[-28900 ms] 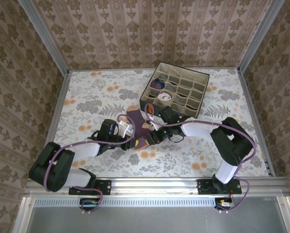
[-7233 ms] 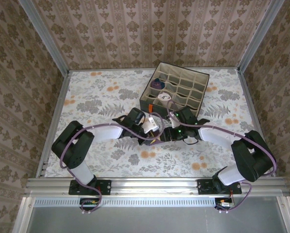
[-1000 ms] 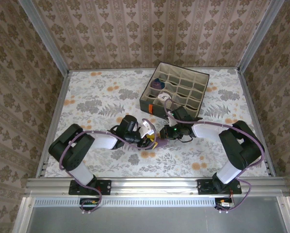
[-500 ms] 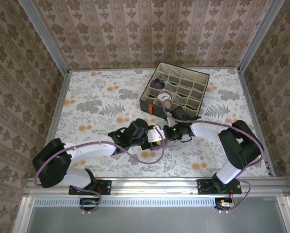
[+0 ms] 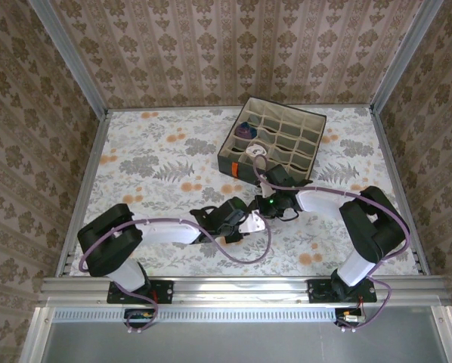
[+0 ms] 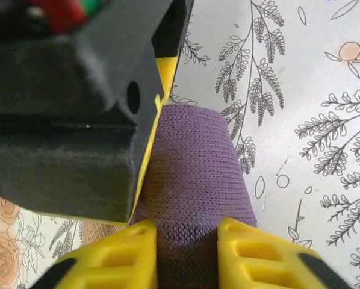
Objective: Roll the socks
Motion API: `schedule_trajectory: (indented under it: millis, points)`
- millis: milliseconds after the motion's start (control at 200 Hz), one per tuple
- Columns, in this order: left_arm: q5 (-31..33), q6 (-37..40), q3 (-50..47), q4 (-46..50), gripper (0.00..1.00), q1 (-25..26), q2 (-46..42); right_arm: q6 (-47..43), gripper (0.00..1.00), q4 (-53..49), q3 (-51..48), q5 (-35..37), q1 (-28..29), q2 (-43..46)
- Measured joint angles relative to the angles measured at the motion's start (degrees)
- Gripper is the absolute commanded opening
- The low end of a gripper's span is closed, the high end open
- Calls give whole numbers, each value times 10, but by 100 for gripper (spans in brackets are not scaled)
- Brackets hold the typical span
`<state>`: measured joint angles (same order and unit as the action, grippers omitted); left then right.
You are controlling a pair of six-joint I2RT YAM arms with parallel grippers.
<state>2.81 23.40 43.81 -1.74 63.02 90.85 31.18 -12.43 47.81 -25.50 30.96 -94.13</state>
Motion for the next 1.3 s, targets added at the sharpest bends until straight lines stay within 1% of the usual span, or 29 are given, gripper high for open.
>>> schedule_trajectory:
  millis: [25,95,145,205,375,485,620,765,870,1000,1130,1300]
  points:
    - [-7,-9,0,0,3,-5,0,3,38,-1,0,2,-1,0]
    - [-35,-25,1,-4,0,-20,0,4,45,-6,0,12,-2,3]
    - [-59,-38,0,-8,0,-33,0,5,52,-11,0,20,-2,9]
    - [-96,-57,-6,-21,0,-55,0,13,56,-17,-2,33,-3,23]
    - [-201,-113,-43,-83,0,-125,-5,45,58,-30,-21,72,-3,94]
    - [-258,-147,-69,-127,0,-161,-6,76,58,-24,-33,80,-3,129]
    - [-313,-181,-92,-166,0,-192,-5,124,59,-1,-52,82,1,134]
    - [-373,-219,-104,-215,0,-221,16,174,59,26,-58,82,20,126]
    - [-404,-239,-112,-249,0,-234,31,208,61,48,-58,84,37,115]
    - [-427,-257,-116,-278,0,-240,45,234,63,65,-57,88,51,92]
    - [-448,-273,-118,-303,0,-246,62,250,65,73,-55,89,53,59]
    - [-476,-305,-134,-360,0,-268,82,268,67,104,-50,89,53,39]
